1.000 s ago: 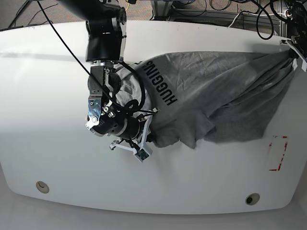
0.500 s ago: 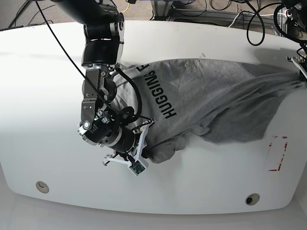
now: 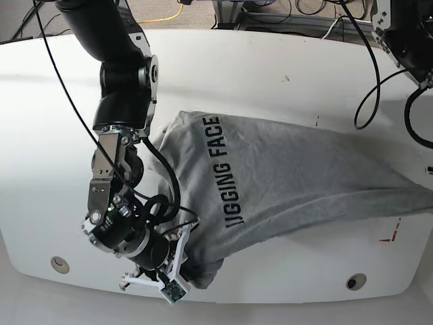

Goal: Layout the t-shirt on the table in an organized manner, then fold the t-shirt properly
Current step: 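Lift the grey shirt with both grippers and pull it apart, then lay the shirt down and open both grippers to release it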

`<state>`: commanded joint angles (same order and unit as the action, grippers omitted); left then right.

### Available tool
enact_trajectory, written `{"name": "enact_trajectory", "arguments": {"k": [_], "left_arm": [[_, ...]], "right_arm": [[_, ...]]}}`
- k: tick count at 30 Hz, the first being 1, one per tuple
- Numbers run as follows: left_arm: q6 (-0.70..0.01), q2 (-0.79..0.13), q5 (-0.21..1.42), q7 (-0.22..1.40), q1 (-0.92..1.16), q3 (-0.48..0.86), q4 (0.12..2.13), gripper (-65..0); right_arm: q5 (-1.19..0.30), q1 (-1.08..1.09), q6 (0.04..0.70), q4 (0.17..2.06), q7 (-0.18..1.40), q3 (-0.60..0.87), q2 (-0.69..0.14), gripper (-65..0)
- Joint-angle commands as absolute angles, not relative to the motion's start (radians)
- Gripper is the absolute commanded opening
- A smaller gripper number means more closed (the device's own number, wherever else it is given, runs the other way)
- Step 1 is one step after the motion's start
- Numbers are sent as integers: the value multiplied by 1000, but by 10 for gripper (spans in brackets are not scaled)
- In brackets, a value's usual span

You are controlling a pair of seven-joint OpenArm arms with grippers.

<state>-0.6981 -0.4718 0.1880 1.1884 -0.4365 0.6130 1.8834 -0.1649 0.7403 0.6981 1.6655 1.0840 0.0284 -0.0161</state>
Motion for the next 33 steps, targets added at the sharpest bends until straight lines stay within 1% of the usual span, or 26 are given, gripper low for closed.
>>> {"name": "enact_trajectory", "arguments": {"k": [8,14,17,23,28,31,33], "left_arm": [[-698,-472,186,1190,-664,510,1882,-647],[-698,-470,186,1190,-788,455,1879,-647],[-698,-467,186,1190,-837,435,1876,-646],[-698,-466,188,1190,-928,384,1825,-646],[-698,-466,189,1193,-932,381,1822,-646],[-698,-467,191,1228,-928,383,1822,-646],[-698,-470,193,1267,-903,389,1824,-646]], "right_arm": [[-165,961,698,1506,1076,30,-79,-650],[-162,1090,698,1392,1075,30,-113,-650],[-163,1129,698,1368,1064,30,-125,-650],[-163,1182,698,1345,1059,27,-137,-650],[-163,1187,698,1349,1092,27,-150,-650],[-163,1168,698,1354,1119,30,-150,-650],[-163,1129,698,1391,1130,31,-150,-650]]}}
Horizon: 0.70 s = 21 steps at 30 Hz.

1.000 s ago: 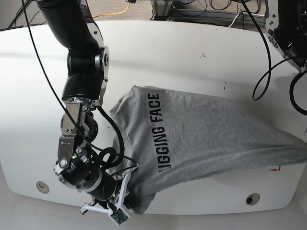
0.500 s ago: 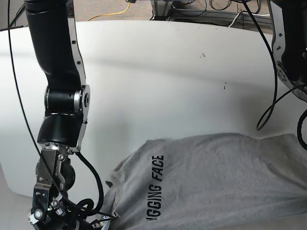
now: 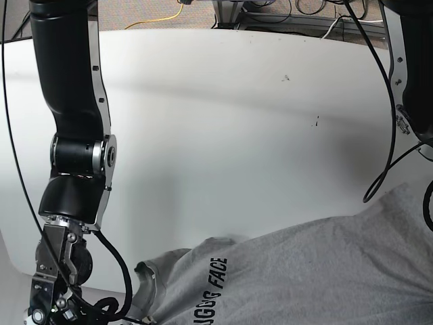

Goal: Layout the t-shirt on the table in an organized manner, then fold the t-shirt properly
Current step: 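Lay the shirt down and open both grippers to release it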

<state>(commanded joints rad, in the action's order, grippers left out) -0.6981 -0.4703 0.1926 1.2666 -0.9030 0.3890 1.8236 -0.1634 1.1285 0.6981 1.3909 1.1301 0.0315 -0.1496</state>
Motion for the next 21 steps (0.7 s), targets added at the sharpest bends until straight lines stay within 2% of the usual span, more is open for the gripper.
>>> {"name": "enact_trajectory", "arguments": {"k": [4,14,21], "left_arm": [[-698,-472,193,1282,-814,392,1825,-646],[-698,-472,196,1283,-476,509,1876,-646],[-698,-467,196,1283,-216,593,1880,-646]], "right_arm": [[-163,1018,698,1508,1155,30,-160,-650],[-159,673,698,1759,1214,31,-153,-650],[-163,404,698,1876,1214,82,-116,-650]]}}
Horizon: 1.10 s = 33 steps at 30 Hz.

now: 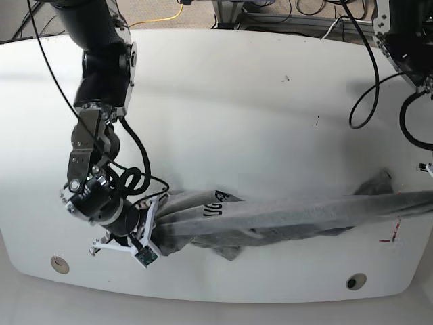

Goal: Layout the t-shirt on the table in an organized manner, then fold the t-shirt properly
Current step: 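Lay the shirt down and open both grippers to release it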

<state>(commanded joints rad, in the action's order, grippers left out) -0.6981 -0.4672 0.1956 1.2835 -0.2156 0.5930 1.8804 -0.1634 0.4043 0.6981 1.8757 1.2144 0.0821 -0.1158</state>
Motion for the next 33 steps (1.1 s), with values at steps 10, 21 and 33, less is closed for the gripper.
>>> {"name": "enact_trajectory", "arguments": {"k": [10,21,33], "left_arm": [[-698,-464,196,1280,39,602,1880,-650],[-698,-435,196,1279,228,707,1880,-647],[-698,-427,196,1277,387,708,1879,-646]], "right_arm": [[-162,160,698,1982,1216,90,-110,-650],[-160,-42,698,2011,1244,90,-113,-650],[-162,-194,698,2011,1244,88,-110,-650]]}}
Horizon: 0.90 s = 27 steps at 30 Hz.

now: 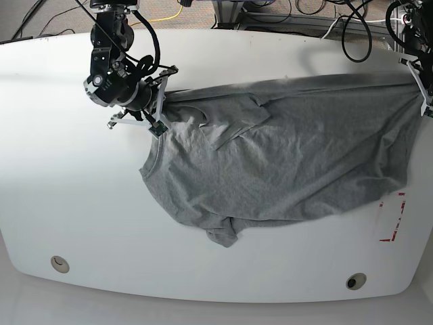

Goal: Layout the t-shirt on the table in an organized manner, then fold the t-shirt properly
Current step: 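Lay the shirt down and open both grippers to release it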

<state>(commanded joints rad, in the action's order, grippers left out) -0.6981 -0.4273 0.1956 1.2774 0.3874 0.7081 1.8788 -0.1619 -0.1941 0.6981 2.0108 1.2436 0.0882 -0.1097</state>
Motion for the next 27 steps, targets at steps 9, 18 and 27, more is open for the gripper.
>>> {"name": "enact_trajectory", "arguments": {"k": [9,18,27], "left_arm": [[-698,-426,194,1236,470,708,1874,-637],[-698,-429,189,1228,495,719,1873,-308],[-698,-438,191,1228,507,769,1873,-275]], "right_arm": [[-156,-248,698,2011,1242,90,-128,-648],[-154,-282,698,2009,1241,90,-137,-564],[-154,-297,698,2012,1241,90,-162,-260]]}}
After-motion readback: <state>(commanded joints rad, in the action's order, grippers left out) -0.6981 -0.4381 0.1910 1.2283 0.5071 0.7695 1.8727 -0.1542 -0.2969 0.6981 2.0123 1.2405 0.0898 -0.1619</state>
